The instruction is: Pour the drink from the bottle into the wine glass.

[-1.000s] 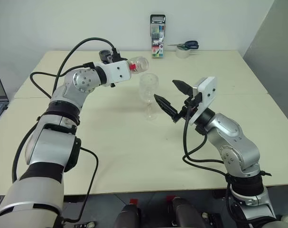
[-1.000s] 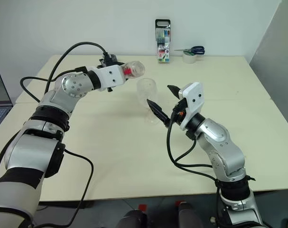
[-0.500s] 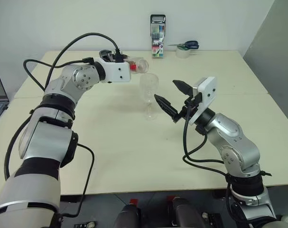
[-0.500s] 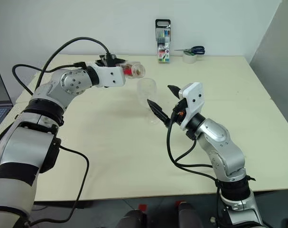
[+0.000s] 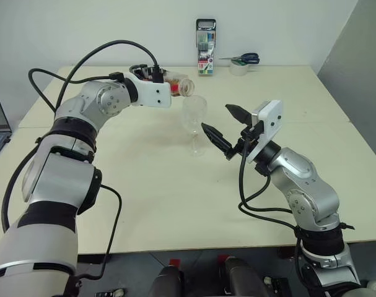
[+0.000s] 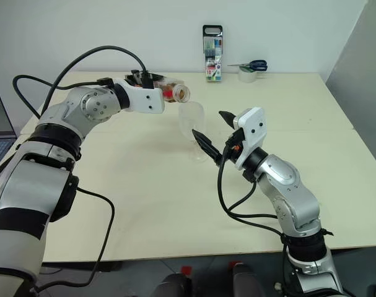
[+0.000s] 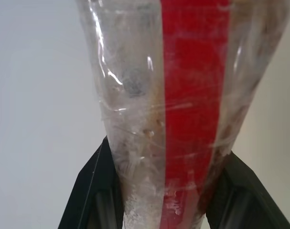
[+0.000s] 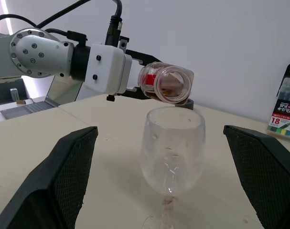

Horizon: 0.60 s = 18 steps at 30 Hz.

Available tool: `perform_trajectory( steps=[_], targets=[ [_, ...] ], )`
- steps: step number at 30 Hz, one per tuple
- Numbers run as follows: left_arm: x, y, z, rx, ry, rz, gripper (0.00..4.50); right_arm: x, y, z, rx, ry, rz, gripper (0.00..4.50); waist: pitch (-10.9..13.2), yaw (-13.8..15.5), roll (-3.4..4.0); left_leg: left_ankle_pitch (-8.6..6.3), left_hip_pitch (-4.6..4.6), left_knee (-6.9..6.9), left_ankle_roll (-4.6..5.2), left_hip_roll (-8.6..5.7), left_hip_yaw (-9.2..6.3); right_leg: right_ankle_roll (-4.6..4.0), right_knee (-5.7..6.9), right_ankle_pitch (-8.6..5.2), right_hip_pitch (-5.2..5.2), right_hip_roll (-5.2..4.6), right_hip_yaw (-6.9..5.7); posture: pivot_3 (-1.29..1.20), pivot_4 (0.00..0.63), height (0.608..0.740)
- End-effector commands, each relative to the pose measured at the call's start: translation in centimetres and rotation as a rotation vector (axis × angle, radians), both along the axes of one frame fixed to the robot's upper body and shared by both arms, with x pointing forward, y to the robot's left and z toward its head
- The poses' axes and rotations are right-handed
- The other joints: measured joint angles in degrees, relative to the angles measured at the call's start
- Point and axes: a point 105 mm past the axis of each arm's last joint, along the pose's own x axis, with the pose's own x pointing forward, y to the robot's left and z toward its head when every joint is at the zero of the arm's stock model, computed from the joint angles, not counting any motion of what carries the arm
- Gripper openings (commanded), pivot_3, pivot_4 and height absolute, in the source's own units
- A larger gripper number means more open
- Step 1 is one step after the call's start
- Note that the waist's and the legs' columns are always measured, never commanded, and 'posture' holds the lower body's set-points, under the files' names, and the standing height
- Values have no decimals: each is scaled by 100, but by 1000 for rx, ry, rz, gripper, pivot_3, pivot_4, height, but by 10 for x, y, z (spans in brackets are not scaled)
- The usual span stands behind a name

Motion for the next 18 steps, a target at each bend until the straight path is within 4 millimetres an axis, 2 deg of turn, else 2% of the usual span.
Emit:
perform_trajectory(
  steps=[1, 18],
  targets=[
    [-4, 2, 29, 10, -99, -8, 1679, -6, -1, 16, 26, -73, 6, 4500, 0, 0, 0, 0, 0, 0, 0, 0, 0, 0, 0, 0, 0, 0, 0, 0, 150, 740],
    [-5, -1, 39, 55, -144, -23, 1679, -4, -5, 18, 32, -74, -3, 4500, 0, 0, 0, 0, 0, 2, 0, -2, 1, 0, 4, 0, -2, -1, 0, 0, 150, 740]
  ],
)
